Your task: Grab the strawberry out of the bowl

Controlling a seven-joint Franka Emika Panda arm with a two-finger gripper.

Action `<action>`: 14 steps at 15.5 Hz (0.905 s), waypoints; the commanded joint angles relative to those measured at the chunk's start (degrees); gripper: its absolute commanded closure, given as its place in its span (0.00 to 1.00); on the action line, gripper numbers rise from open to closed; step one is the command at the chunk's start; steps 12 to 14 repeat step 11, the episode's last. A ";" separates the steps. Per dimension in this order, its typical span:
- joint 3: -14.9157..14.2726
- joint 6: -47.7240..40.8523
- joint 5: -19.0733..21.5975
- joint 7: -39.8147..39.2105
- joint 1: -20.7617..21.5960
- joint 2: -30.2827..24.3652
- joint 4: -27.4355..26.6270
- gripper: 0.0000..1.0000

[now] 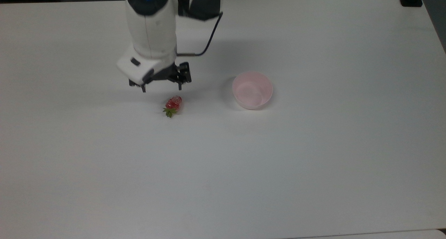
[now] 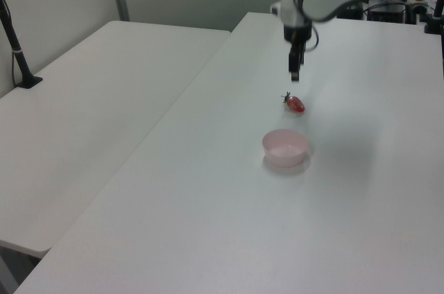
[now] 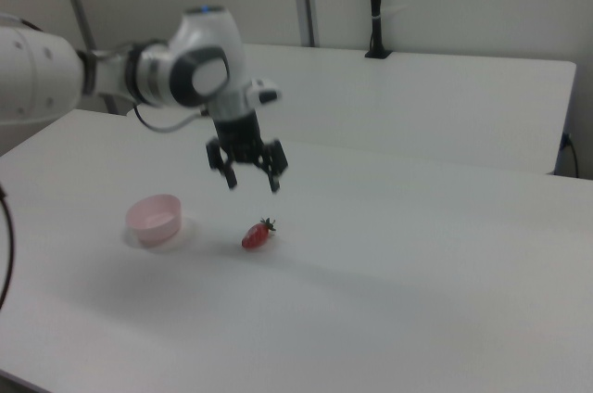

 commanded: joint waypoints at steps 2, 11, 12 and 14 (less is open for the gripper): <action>0.59 -14.07 -1.35 5.81 0.26 -14.29 0.08 0.00; 4.55 -20.08 -0.92 6.08 -3.78 -19.32 0.17 0.00; 4.55 -20.08 -0.92 6.08 -3.78 -19.32 0.17 0.00; 4.55 -20.08 -0.92 6.08 -3.78 -19.32 0.17 0.00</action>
